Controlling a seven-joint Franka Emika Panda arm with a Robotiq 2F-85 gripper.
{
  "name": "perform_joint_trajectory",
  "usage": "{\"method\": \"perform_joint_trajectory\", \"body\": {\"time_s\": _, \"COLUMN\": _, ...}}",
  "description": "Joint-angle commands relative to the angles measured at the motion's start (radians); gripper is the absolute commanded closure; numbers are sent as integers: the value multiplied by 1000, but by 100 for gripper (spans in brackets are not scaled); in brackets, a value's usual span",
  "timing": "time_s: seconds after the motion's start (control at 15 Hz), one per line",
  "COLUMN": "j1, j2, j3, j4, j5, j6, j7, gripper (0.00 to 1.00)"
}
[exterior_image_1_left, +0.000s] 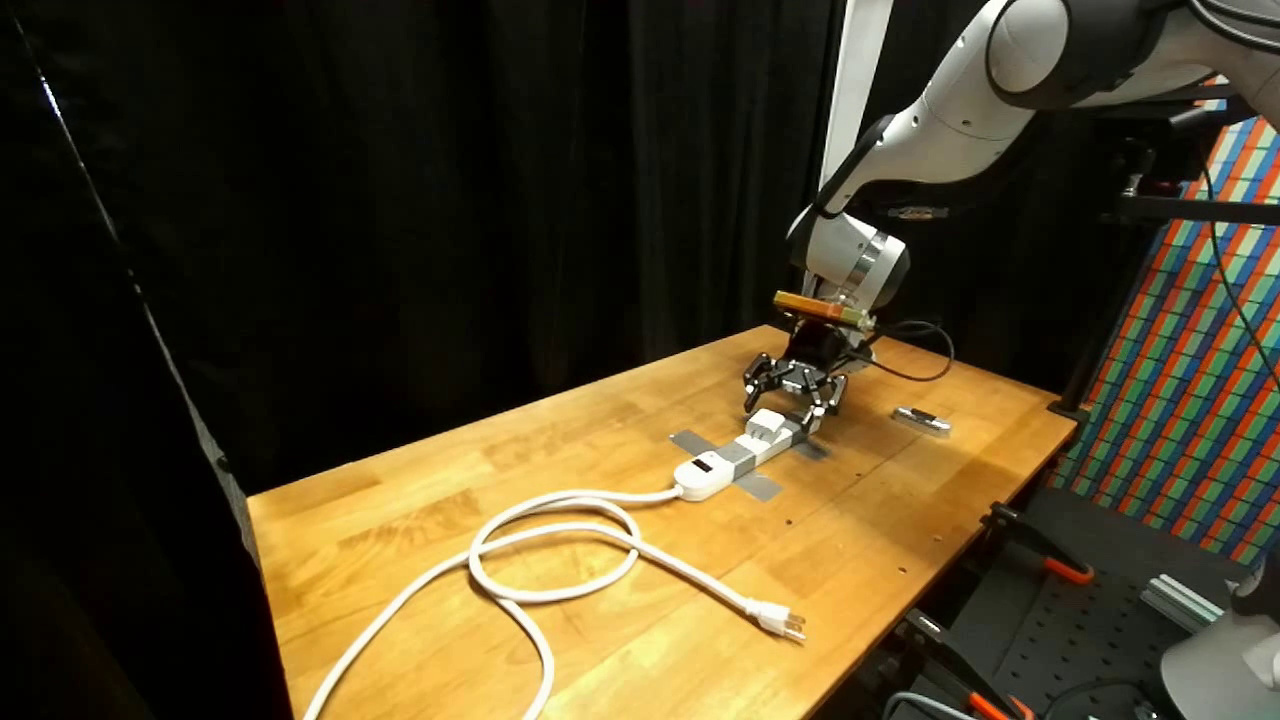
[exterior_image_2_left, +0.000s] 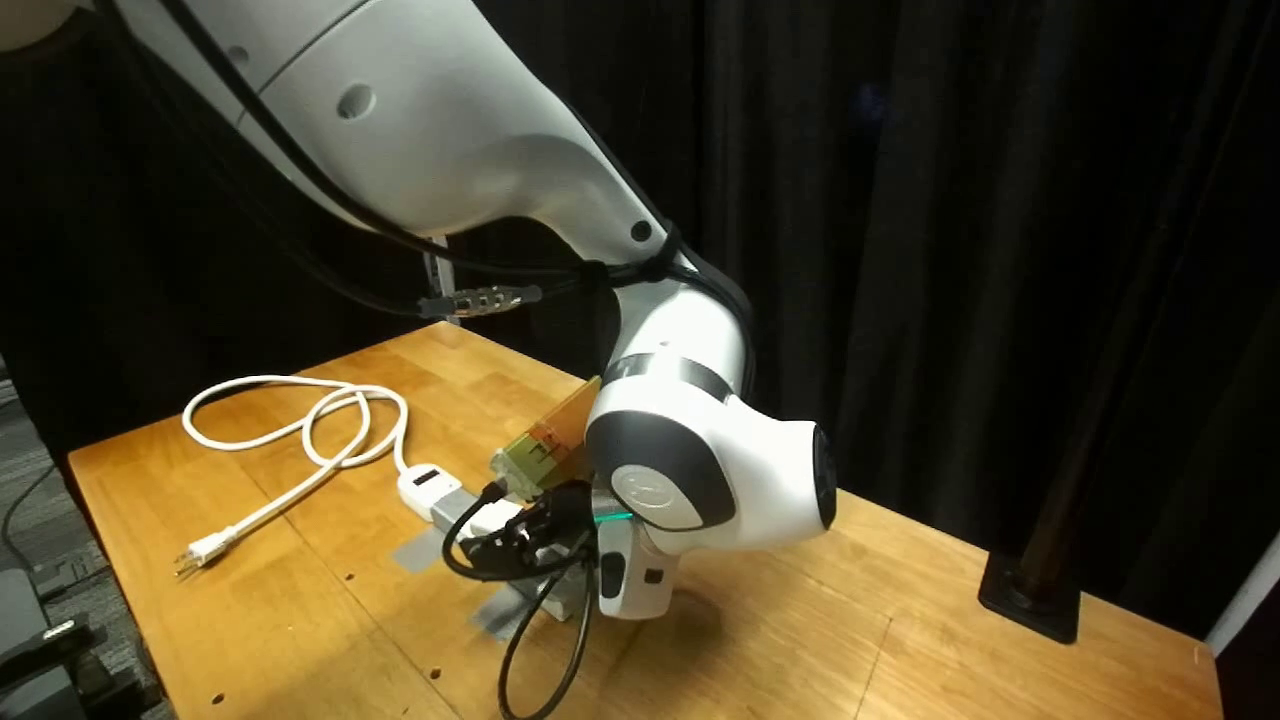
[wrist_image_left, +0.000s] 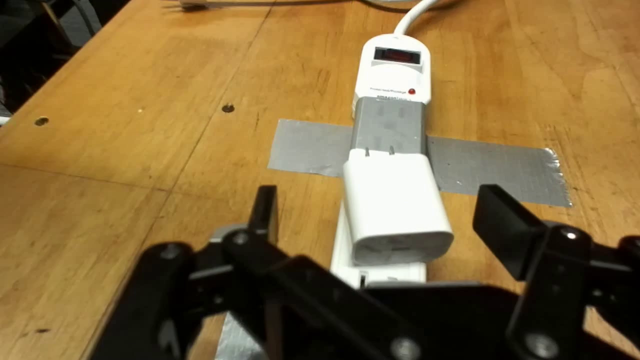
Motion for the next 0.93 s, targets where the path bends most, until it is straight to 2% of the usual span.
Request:
{"method": "perform_joint_trajectory", "body": {"time_s": 0.0, "j1": 1, "j2": 18, "j3": -7, "j4": 30, "j5": 6, "j6": -46, "j7": 8, "gripper": 0}}
{"method": "perform_joint_trajectory", "body": {"time_s": 0.07, "j1": 2, "j2": 20, "j3": -8, "j4": 30, "j5": 6, "j6": -45, "j7": 7, "gripper": 0}}
{"method": "perform_joint_trajectory", "body": {"time_s": 0.13, "j1": 3, "j2": 21, "j3": -8, "j4": 24, "j5": 11, "j6": -34, "j7": 0, "gripper": 16}}
{"method": "perform_joint_trajectory", "body": {"time_s": 0.2, "j1": 7, "j2": 22, "j3": -9, "j4": 21, "j5": 10, "j6": -21, "j7": -7, "gripper": 25}}
{"method": "perform_joint_trajectory", "body": {"time_s": 0.27, "j1": 8, "j2": 22, "j3": -8, "j4": 18, "j5": 13, "j6": -14, "j7": -12, "gripper": 27}}
{"method": "perform_joint_trajectory", "body": {"time_s": 0.67, "j1": 9, "j2": 19, "j3": -9, "j4": 17, "j5": 13, "j6": -15, "j7": -7, "gripper": 76}}
{"method": "perform_joint_trajectory", "body": {"time_s": 0.87, "j1": 2, "j2": 20, "j3": -9, "j4": 18, "j5": 20, "j6": -18, "j7": -7, "gripper": 77}}
